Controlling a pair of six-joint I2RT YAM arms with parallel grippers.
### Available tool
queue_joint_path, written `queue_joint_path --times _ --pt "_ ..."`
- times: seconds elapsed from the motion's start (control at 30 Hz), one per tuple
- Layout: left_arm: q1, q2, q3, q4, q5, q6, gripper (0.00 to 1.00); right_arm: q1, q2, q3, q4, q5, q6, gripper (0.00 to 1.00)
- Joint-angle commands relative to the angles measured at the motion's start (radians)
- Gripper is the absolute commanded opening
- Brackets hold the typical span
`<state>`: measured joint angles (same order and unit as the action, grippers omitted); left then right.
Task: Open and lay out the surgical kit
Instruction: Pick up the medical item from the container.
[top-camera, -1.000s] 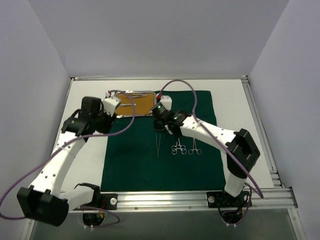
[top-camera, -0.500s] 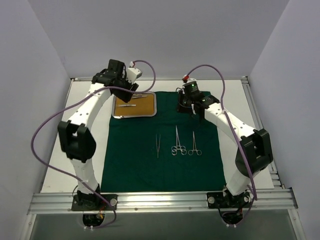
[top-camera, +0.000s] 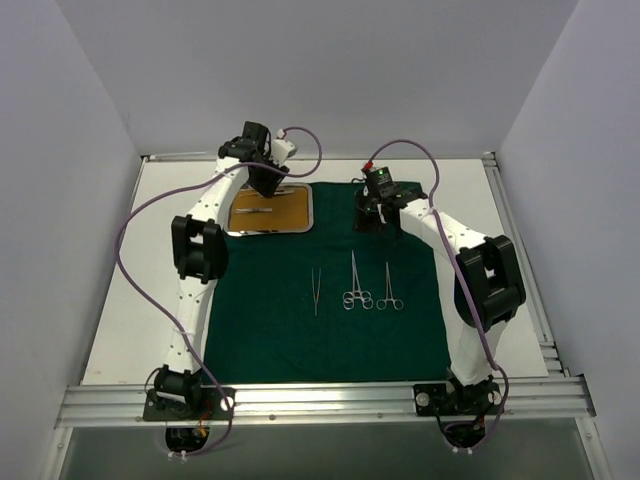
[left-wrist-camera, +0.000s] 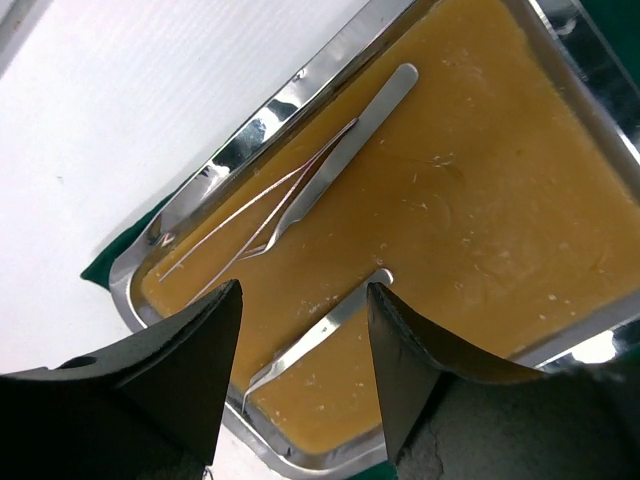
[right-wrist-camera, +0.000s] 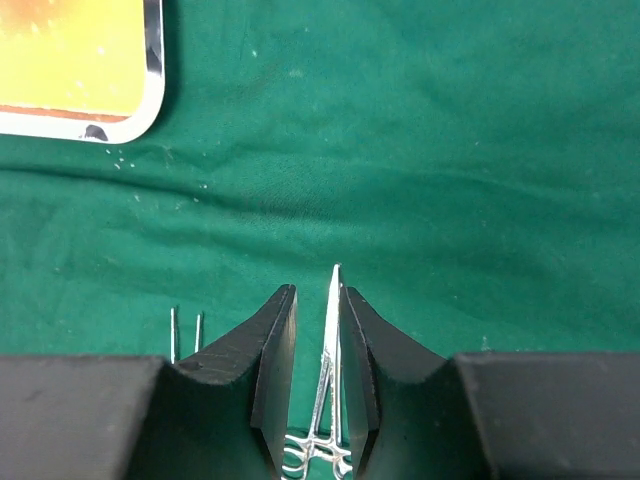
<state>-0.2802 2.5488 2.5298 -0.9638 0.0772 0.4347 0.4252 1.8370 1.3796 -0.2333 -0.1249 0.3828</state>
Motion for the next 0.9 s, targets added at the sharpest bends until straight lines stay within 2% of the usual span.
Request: queue_joint_path --times 0.0,0.13,0.4,0.73,0.87 --pt "0.010 0.031 0.050 -0.010 0.018 0.021 0.62 -0.003 0.002 0.033 -0.024 -0.021 -0.010 0.20" --pt "0.019 0.056 0.046 0.069 0.019 0.009 0.62 -0.003 0.011 0.026 -0.021 -0.033 -0.002 0.20" --pt "0.032 0.087 0.000 0.100 0.032 -0.010 0.49 -0.003 0.022 0.029 -0.026 -0.035 0.002 0.20" --pt "0.035 0.080 -0.039 0.151 0.003 0.006 0.40 -0.009 0.015 0.015 -0.029 -0.033 0.001 0.20" --pt "0.032 0.062 -0.037 0.175 -0.004 0.018 0.40 -0.009 0.010 0.013 -0.029 -0.033 0.001 0.20"
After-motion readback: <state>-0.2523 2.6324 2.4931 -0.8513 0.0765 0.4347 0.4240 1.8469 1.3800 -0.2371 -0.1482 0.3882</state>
